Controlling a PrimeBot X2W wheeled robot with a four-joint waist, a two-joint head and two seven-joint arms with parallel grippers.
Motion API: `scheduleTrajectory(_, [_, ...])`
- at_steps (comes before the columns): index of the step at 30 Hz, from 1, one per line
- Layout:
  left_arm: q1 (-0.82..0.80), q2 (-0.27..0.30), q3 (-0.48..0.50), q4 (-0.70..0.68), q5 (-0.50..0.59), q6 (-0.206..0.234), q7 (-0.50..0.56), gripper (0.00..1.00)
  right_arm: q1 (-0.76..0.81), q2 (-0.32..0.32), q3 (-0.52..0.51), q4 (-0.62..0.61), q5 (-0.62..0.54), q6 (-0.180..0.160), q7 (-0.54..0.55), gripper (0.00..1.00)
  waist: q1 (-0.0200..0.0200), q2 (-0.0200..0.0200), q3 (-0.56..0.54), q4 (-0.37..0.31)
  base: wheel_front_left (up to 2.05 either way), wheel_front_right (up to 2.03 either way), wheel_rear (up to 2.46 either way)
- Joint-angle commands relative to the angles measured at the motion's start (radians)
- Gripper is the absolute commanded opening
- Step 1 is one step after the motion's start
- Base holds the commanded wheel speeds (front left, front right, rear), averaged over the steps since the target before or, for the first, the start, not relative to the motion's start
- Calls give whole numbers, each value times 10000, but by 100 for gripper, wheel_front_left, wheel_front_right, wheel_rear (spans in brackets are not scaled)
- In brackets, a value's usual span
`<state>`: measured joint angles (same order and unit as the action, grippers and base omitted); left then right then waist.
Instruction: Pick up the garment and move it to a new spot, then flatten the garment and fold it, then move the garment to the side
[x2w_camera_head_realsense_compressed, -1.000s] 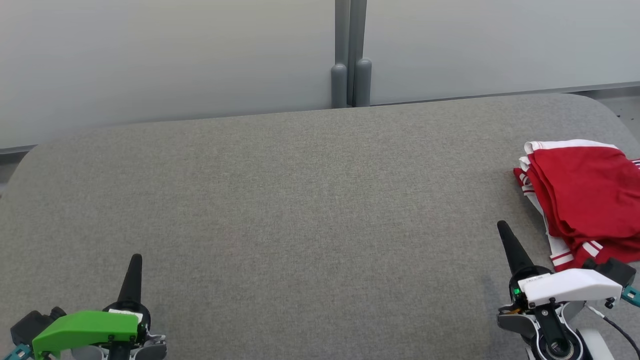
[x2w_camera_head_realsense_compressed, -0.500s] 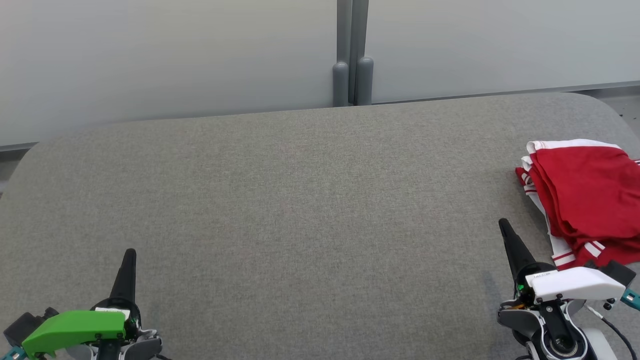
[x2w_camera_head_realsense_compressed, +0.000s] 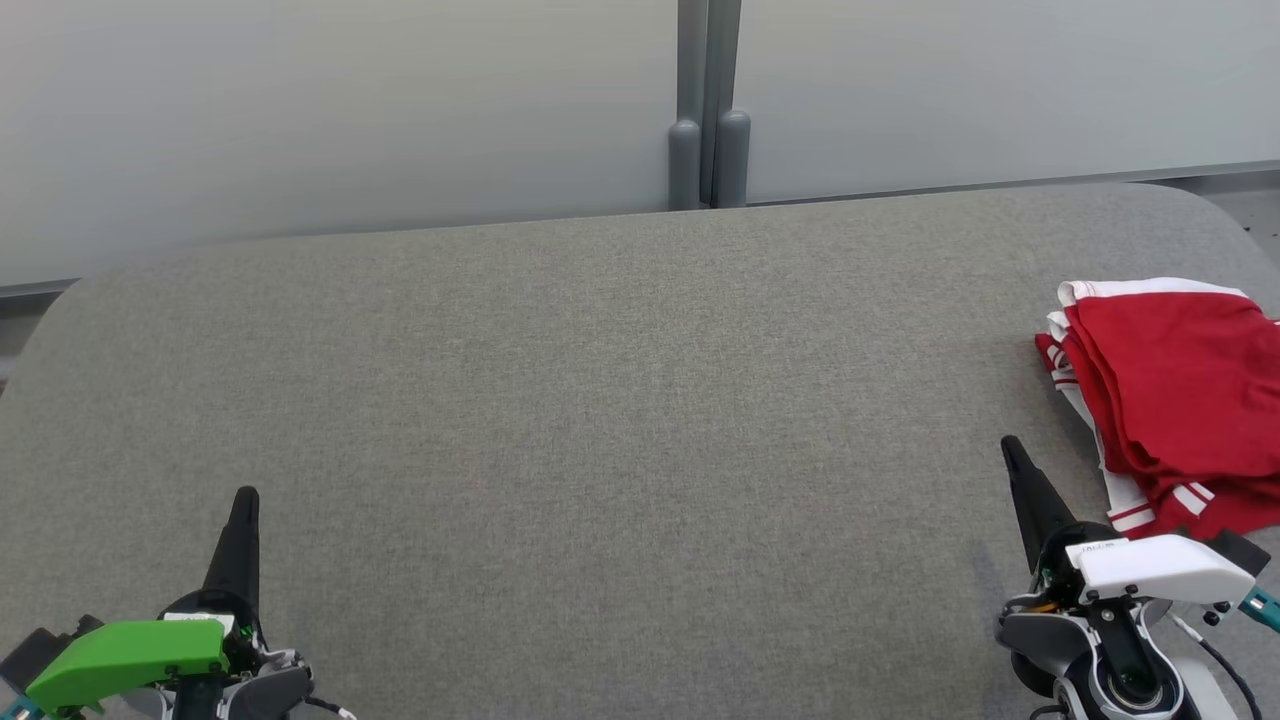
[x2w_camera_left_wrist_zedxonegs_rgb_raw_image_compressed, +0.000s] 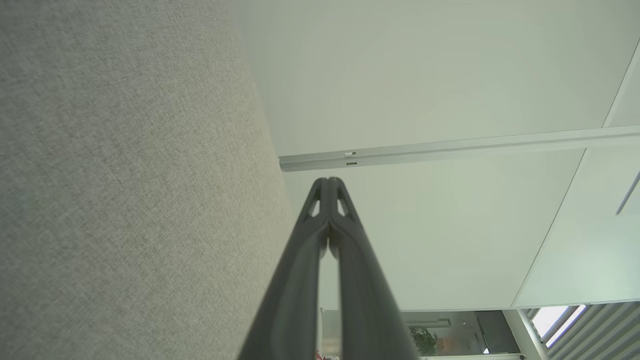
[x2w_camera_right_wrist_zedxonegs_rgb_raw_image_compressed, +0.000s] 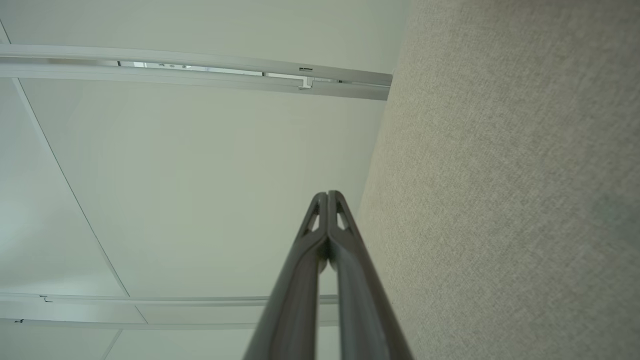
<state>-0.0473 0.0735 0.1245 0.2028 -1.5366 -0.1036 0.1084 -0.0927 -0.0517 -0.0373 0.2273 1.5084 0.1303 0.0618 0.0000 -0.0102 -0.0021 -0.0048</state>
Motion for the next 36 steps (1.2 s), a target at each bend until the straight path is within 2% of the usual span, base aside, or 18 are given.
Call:
scheduleTrajectory(1, [-183,-38,91,13,-177,-83,64,0,-143,-47,-32,31,219,7,52,0,0,90,6,5,0,0,0])
scheduleTrajectory(17, [-278,-166,459,60,-879,-328,350,0,-173,-43,-93,172,1214,7,148,0,0,102,55,50,0,0,0])
scheduleTrajectory(36, [-279,-187,481,57,-827,-306,361,0,-173,-24,-108,163,1152,7,162,0,0,102,55,49,0,0,0])
